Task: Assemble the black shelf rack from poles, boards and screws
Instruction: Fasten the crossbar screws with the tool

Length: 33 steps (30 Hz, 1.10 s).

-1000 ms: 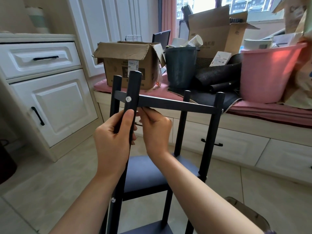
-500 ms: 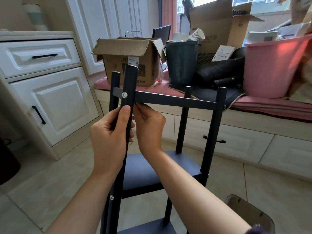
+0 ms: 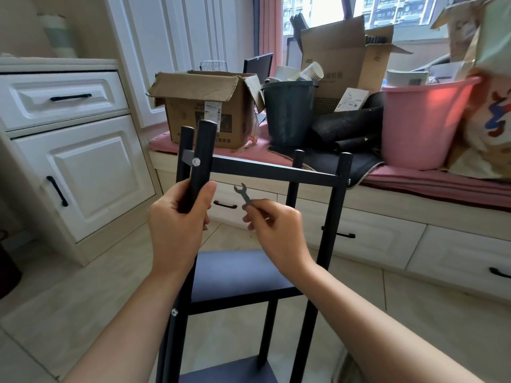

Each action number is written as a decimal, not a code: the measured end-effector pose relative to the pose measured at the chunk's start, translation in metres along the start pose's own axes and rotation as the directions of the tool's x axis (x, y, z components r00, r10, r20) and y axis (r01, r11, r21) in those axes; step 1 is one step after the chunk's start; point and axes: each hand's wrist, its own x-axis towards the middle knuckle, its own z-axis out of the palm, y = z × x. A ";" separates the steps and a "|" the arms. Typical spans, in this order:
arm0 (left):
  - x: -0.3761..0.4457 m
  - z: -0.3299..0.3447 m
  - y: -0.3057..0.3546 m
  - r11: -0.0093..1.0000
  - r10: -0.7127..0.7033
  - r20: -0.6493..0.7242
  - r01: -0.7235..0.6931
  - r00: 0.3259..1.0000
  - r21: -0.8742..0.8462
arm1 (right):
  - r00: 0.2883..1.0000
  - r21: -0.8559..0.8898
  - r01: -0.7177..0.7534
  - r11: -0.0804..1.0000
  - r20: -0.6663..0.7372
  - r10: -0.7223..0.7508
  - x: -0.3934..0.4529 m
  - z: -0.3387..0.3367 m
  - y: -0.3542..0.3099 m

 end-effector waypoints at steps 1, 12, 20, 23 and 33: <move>0.000 0.000 0.000 1.000 0.006 -0.003 -0.006 1.000 0.022 | 1.000 -0.021 -0.007 1.000 0.021 0.007 -0.003 -0.008 -0.001; -0.003 -0.002 0.000 0.983 0.072 -0.039 -0.065 0.997 0.172 | 0.956 -0.212 -0.288 0.934 -0.120 0.268 -0.015 -0.096 0.015; -0.003 -0.008 -0.001 0.975 0.120 -0.030 -0.112 0.992 0.193 | 0.864 0.001 -0.495 0.869 -0.104 0.493 -0.004 -0.127 0.036; -0.002 -0.008 -0.002 0.970 0.139 -0.017 -0.133 0.990 0.202 | 0.852 0.011 -0.524 0.852 0.008 0.524 -0.003 -0.123 0.037; 0.002 -0.010 -0.024 0.963 0.123 -0.068 -0.103 0.990 0.248 | 0.874 0.039 -0.464 0.885 -0.143 0.465 0.002 -0.113 0.038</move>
